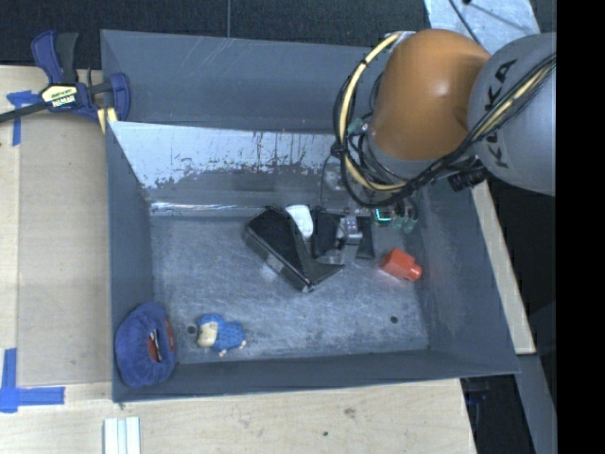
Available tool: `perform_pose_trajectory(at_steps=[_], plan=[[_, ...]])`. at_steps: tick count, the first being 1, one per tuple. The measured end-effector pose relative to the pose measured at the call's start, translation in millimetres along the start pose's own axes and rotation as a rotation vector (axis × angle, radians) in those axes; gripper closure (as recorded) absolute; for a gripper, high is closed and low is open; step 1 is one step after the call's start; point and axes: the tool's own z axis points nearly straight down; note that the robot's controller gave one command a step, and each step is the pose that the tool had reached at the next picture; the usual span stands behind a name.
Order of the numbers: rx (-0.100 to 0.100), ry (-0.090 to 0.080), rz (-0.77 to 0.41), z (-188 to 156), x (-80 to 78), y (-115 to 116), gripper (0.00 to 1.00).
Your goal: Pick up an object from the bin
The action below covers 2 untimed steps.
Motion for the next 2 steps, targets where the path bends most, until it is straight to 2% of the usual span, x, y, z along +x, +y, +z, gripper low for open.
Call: perform_pose_trajectory(at_steps=[1,2], plan=[[0.002,0.0,0.014,134.9,21.1,-71.7,0.0],[0.001,-0.011,0.012,129.6,17.7,-69.6,1.0]])
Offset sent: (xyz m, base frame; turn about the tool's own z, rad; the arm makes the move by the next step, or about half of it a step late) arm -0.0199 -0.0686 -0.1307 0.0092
